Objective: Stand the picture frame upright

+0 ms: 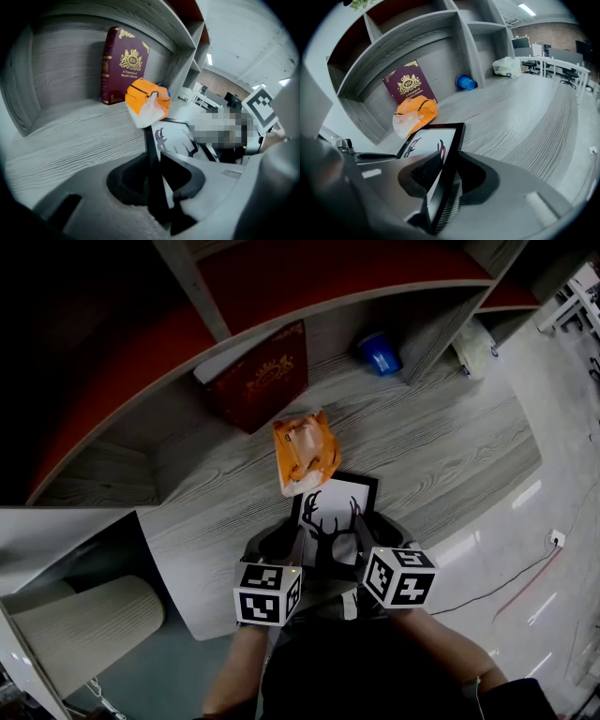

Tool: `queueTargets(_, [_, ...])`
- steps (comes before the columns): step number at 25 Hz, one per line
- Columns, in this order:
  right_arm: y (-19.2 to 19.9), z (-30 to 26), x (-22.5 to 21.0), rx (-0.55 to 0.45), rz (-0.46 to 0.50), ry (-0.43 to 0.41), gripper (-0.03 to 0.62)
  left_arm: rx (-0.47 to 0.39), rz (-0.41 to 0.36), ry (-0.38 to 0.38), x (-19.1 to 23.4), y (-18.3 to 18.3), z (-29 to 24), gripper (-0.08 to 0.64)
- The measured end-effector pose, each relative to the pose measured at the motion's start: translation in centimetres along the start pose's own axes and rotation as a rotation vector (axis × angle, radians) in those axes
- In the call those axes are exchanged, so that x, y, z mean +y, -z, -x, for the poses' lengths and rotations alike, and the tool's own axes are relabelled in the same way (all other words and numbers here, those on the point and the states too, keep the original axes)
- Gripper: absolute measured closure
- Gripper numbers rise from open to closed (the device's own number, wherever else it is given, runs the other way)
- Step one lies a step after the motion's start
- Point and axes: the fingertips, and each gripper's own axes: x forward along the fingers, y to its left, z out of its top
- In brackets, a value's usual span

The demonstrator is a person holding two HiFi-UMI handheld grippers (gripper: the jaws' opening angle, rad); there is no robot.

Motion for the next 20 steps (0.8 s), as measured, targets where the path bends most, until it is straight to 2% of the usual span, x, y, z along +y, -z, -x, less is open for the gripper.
queueTargets(6, [-0.2,0.3,-0.5,0.001,-0.034,-0.012,0.508,0.0,0.027,-0.007,-0.2,-0.1,0.0,0.482])
queueTargets(20, [-4.6,3.3,-0.4,-0.106,0.037,-0.07,0.512,-0.117,0.019,-0.039,-2.5,-3.9,2.0,0.488])
